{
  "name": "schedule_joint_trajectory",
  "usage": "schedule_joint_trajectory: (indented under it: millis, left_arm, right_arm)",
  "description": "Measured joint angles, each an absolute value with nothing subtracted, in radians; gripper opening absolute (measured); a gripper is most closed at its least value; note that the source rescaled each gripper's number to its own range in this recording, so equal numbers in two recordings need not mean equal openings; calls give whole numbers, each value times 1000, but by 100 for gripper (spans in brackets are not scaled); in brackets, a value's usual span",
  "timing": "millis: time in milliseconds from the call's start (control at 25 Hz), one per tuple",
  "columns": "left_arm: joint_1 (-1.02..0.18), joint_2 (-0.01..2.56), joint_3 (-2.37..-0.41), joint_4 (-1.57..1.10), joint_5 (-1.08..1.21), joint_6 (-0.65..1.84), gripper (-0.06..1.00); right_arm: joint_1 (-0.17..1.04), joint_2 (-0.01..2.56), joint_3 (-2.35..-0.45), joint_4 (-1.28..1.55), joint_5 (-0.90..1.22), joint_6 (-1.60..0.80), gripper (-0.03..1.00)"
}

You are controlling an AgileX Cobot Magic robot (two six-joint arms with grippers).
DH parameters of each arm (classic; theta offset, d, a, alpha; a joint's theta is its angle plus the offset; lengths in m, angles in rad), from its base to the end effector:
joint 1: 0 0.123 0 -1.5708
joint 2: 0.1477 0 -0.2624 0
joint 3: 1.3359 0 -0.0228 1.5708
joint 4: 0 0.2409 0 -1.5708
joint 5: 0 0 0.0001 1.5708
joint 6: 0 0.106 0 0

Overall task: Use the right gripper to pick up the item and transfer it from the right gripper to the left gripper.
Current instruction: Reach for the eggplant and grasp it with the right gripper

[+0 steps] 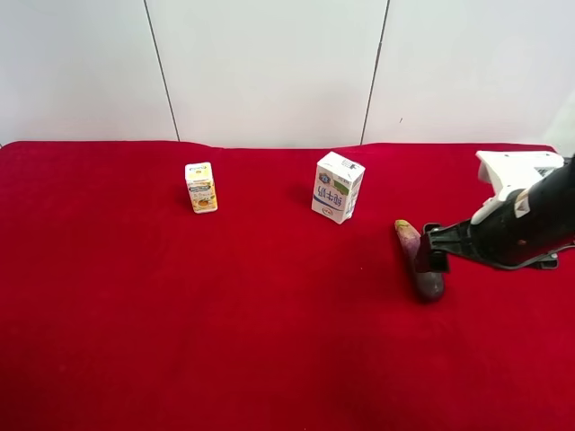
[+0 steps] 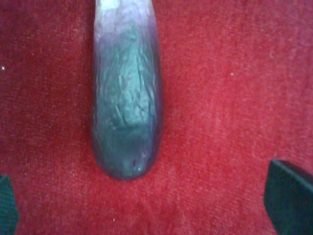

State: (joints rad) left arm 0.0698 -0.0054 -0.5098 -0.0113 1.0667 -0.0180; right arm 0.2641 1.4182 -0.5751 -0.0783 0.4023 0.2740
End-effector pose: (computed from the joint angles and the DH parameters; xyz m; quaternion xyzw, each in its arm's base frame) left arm 0.0206 0.0004 0.2679 -0.0371 0.8500 0.0080 0.5254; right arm 0.2249 0.0575 0.1397 -0.0273 0.9782 0.0328 0.2033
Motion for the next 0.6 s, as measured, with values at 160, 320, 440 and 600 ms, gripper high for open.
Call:
schedule_joint_trajectory:
  millis: [160, 320, 440, 600]
  left_arm:
    - [70, -5, -510, -11, 1067, -18, 100]
    - [70, -5, -510, -11, 1067, -18, 100]
    - [70, -5, -510, -11, 1067, -18, 100]
    - [70, -5, -510, -11, 1067, -18, 100]
  right_arm:
    - [264, 1486, -575, -78, 374, 274, 98]
    - [264, 1543, -575, -78, 348, 274, 98]
    - [264, 1578, -575, -78, 314, 274, 98]
    - [264, 1596, -583, -78, 286, 274, 98]
